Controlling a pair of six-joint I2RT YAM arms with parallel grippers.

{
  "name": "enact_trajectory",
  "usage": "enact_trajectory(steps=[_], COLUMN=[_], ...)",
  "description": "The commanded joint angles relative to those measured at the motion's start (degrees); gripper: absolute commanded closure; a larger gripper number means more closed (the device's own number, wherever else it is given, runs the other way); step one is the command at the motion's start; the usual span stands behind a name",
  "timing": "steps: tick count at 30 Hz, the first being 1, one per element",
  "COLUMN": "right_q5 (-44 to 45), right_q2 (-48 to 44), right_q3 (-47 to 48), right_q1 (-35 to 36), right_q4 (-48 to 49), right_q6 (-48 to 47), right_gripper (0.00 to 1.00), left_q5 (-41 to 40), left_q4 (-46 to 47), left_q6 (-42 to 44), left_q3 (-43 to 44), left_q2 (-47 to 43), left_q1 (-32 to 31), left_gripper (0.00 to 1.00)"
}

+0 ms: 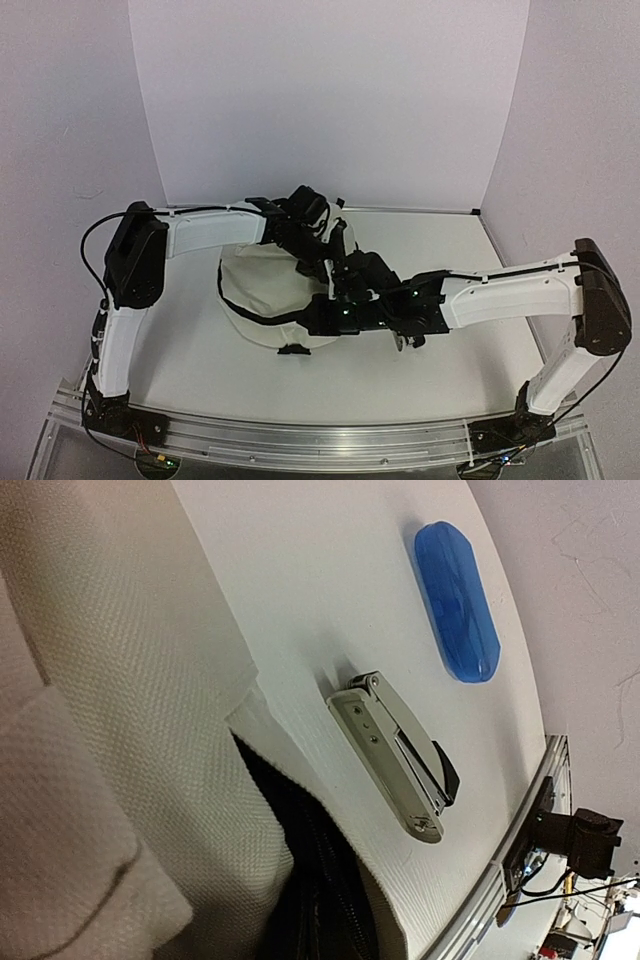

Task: Pack the student bag
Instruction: Zip the student bag at the center of the board.

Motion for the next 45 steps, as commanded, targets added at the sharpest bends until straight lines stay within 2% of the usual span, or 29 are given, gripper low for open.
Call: enact_trajectory(steps=[1,6,8,9,11,13,16,18,23,27,29,36,39,40,41,42,45], right_q5=[7.31,11.11,11.27,11.27,11.26,11.2,11.26,11.35,11.02,10.57,10.48,10.37,10.36,10.45,10.46,10.62,11.02], right_q2=[-1.8,-4.18,-4.35,-4.38,-4.32,-4.37,-4.76,-5.04,-5.28,-5.26,-5.28,-5.54,-5.71,-5.85,-5.87,-6.17,-6.79], right_q3=[0.54,-0.9,-1.49,-1.56,-2.07,-2.3,-2.88,-3.15,-3.56,-3.73,-3.82,-4.04,-4.0,-4.02,-4.06,-4.09,-4.49], right_q1=[0.67,0.46,0.16,0.13,-0.12,-0.29,-0.57,-0.9,-1.38,-1.39,-1.39,-1.39,-1.39,-1.4,-1.4,-1.34,-1.38], right_q4=[2.52,2.06,2.01,2.01,2.0,1.92,1.92,1.92,1.92,1.92,1.92,1.92,1.92,1.92,1.92,1.92,1.83], right_q6=[2.66,3.84,4.28,4.41,4.9,5.13,5.32,5.46,5.68,5.85,5.94,6.03,6.12,6.12,6.12,6.16,6.34], right_gripper=[1.0,1.0,1.0,1.0,1.0,1.0,1.0,1.0,1.0,1.0,1.0,1.0,1.0,1.0,1.0,1.0,1.0], left_q5=[-0.59,-2.75,-4.01,-4.18,-5.42,-6.78,-9.19,-9.59,-9.95,-5.24,-3.71,-1.0,0.22,1.14,1.39,2.6,4.49], left_q4=[4.59,6.24,6.12,5.93,3.95,1.79,-1.29,-2.39,-3.66,-1.48,0.07,4.23,4.78,5.59,5.89,7.14,9.84], left_q6=[-0.59,-0.65,-0.73,-0.69,-0.25,0.2,0.36,0.13,-3.02,-6.55,-7.77,-8.91,-8.42,-8.43,-8.45,-8.73,-9.76], left_q3=[-2.55,-8.33,-11.63,-12.11,-15.04,-16.45,-20.33,-22.89,-31.4,-38.81,-41.34,-45.61,-45.45,-45.66,-45.78,-46.12,-47.1], left_q2=[-4.01,-11.82,-16.38,-17.69,-22.15,-24.63,-29.36,-32.49,-39.52,-42.56,-43.46,-42.58,-40.08,-39.31,-39.14,-38.68,-38.67], left_q1=[2.28,5.93,7.87,8.43,10.44,11.45,13.25,14.54,20.57,25.05,26.37,28.04,28.04,28.04,28.04,28.04,27.97], left_gripper=[0.93,0.48,0.35,0.34,0.21,0.13,0.03,0.01,0.0,0.01,0.06,0.28,0.43,0.51,0.53,0.64,0.79])
